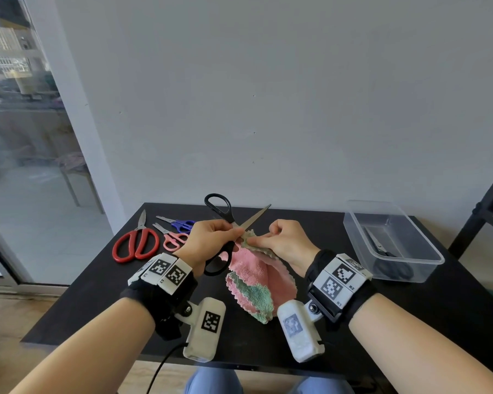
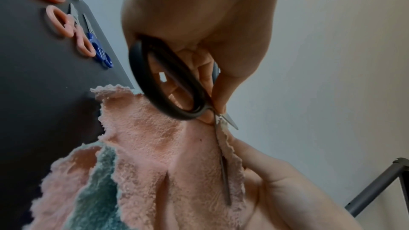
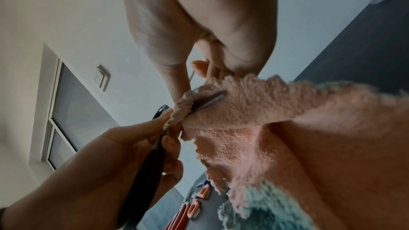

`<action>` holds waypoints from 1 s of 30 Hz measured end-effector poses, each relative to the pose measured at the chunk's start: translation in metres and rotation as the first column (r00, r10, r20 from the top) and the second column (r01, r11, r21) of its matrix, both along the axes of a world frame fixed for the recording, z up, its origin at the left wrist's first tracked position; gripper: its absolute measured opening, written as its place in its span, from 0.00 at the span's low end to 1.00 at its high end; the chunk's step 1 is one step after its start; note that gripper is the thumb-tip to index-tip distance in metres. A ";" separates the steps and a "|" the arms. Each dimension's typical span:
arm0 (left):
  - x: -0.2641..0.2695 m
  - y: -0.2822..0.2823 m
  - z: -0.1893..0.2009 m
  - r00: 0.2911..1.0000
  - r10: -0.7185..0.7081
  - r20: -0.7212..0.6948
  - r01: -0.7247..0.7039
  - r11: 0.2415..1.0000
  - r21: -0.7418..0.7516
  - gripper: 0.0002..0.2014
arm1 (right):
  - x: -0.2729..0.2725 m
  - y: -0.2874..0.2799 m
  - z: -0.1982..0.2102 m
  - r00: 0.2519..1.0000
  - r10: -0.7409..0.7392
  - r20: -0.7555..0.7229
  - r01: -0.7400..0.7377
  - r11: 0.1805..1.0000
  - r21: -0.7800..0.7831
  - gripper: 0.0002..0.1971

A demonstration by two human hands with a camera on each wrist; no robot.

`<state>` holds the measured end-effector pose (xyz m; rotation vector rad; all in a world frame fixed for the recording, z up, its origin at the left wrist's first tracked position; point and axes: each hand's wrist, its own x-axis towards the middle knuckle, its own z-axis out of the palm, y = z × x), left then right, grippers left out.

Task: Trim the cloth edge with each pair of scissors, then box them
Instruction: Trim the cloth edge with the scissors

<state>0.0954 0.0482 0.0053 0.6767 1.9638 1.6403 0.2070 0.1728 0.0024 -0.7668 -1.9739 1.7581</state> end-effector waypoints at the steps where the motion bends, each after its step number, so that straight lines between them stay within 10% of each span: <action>1: 0.000 0.001 0.000 1.000 0.001 0.010 -0.001 1.000 0.009 0.08 | 0.001 0.001 0.000 1.000 0.001 0.009 -0.001 1.000 0.008 0.28; 30: 0.012 0.000 0.004 0.998 -0.004 0.056 0.005 1.000 -0.015 0.07 | 0.007 0.013 -0.008 0.997 0.011 0.081 -0.025 0.985 0.170 0.27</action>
